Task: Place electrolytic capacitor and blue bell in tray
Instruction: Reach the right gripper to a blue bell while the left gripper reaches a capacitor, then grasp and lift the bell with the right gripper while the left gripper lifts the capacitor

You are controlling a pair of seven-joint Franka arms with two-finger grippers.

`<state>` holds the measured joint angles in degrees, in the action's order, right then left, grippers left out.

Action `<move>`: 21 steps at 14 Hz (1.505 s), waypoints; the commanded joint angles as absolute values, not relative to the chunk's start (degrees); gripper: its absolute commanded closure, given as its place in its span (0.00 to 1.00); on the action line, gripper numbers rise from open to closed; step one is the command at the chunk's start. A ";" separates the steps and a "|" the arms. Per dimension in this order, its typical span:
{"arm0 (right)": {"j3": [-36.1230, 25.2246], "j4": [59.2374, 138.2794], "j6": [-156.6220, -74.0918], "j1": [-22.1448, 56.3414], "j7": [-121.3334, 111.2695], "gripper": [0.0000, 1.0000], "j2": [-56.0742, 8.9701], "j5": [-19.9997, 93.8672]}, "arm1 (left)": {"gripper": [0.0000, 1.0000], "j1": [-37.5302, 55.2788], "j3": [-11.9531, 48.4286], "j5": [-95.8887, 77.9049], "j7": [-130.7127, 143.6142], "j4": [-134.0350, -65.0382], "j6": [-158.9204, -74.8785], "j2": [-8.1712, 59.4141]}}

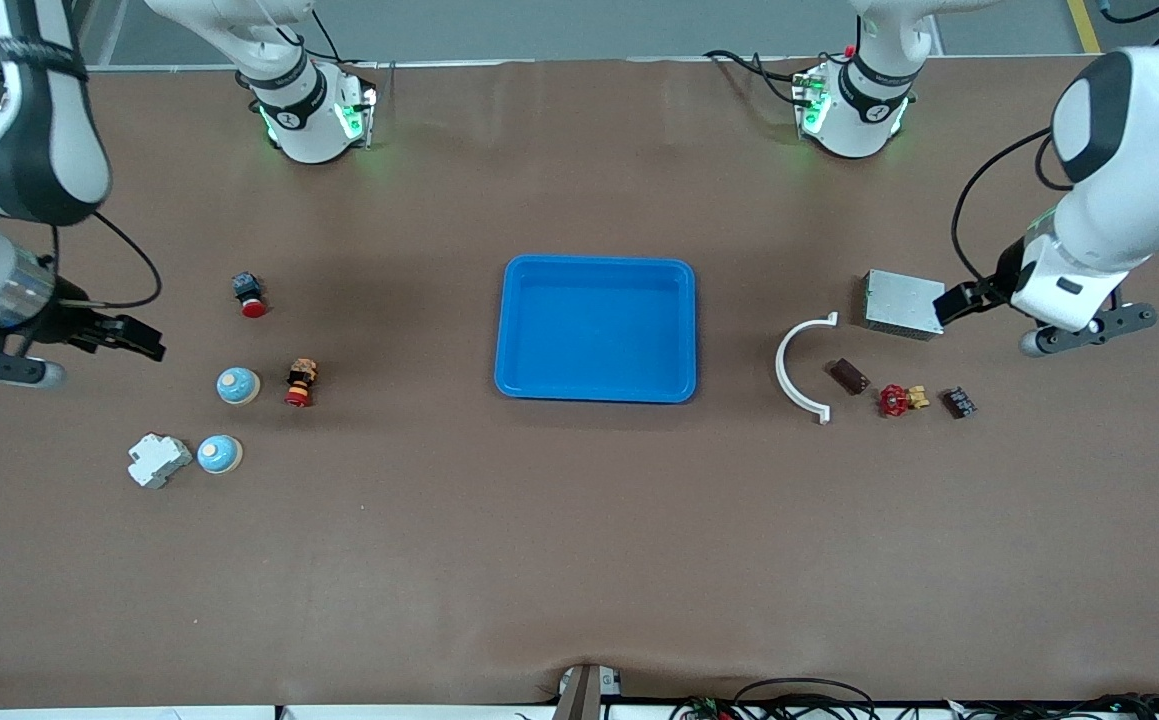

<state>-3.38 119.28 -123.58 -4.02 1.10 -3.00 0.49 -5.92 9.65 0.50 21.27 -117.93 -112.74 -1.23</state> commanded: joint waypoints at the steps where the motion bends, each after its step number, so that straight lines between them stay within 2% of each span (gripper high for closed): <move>1: -2.64 125.58 -131.54 -5.45 1.32 0.00 -3.60 1.05 | 0.00 -6.86 9.93 -1.85 26.26 -123.65 -118.64 0.34; 4: -2.64 128.57 -138.57 -5.54 1.32 0.00 -8.42 1.05 | 0.00 -6.77 10.02 -3.15 31.27 -125.77 -119.79 3.06; 7: -2.64 132.09 -148.24 -5.54 1.49 0.00 -12.64 1.06 | 0.00 -5.72 10.98 -4.48 40.39 -126.30 -125.75 8.42; 11: -2.46 134.03 -157.22 -5.36 1.93 0.00 -18.53 1.14 | 0.10 -3.87 11.51 -3.78 47.99 -125.42 -128.74 13.44; 14: -2.29 134.12 -160.31 -5.27 1.93 0.00 -21.44 1.14 | 0.22 -4.04 11.51 -3.78 48.08 -125.51 -133.49 16.60; 19: -2.29 133.95 -161.63 -5.10 1.93 0.01 -23.12 1.14 | 0.26 -4.04 11.43 -3.78 48.16 -125.42 -139.38 20.47; 20: -2.29 133.95 -161.54 -5.10 1.93 0.20 -23.12 1.14 | 0.28 -4.04 11.43 -3.78 48.34 -125.51 -140.00 21.17; 21: -2.20 133.95 -161.37 -5.10 2.02 0.50 -23.12 1.14 | 0.28 -4.04 11.43 -3.78 48.25 -125.42 -140.62 22.57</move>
